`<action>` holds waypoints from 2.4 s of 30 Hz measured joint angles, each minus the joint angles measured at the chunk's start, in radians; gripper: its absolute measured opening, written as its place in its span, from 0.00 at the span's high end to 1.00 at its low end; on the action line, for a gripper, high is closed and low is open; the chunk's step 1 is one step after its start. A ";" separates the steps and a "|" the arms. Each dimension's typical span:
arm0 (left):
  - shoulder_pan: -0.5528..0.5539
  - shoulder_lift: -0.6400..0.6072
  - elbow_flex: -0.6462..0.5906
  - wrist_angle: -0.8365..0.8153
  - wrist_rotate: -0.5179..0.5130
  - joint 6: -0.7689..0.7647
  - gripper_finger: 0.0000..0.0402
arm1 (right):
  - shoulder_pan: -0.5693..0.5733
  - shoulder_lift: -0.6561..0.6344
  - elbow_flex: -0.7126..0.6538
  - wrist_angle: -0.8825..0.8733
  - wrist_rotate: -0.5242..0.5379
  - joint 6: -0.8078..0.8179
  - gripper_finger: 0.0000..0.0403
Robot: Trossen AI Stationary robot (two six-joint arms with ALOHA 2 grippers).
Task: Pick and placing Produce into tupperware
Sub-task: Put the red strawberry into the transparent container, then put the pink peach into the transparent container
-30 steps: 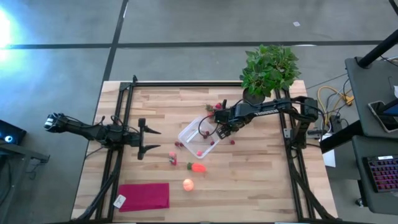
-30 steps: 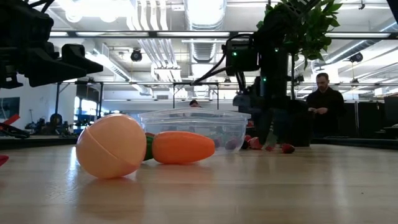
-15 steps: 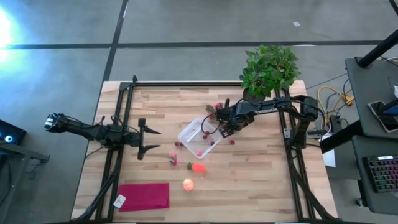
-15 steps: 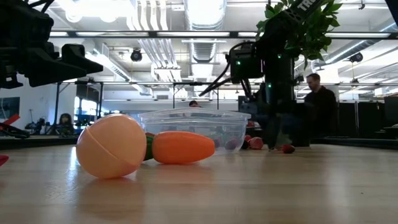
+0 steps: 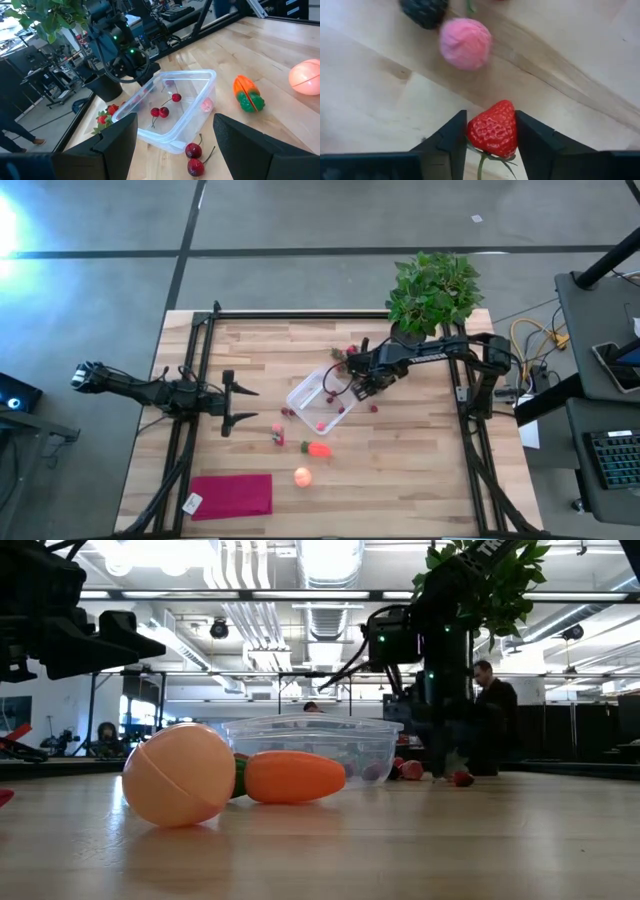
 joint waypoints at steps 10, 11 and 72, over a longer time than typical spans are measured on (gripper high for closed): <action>0.000 0.000 0.000 0.000 0.000 0.000 0.39 | 0.031 -0.034 0.155 -0.070 -0.013 0.000 0.62; 0.000 0.000 0.000 0.000 0.000 0.000 0.39 | 0.042 -0.041 0.182 -0.080 -0.013 0.000 0.62; 0.000 0.016 0.000 0.012 0.000 0.000 0.39 | -0.039 -0.071 -0.001 0.132 0.049 -0.328 0.35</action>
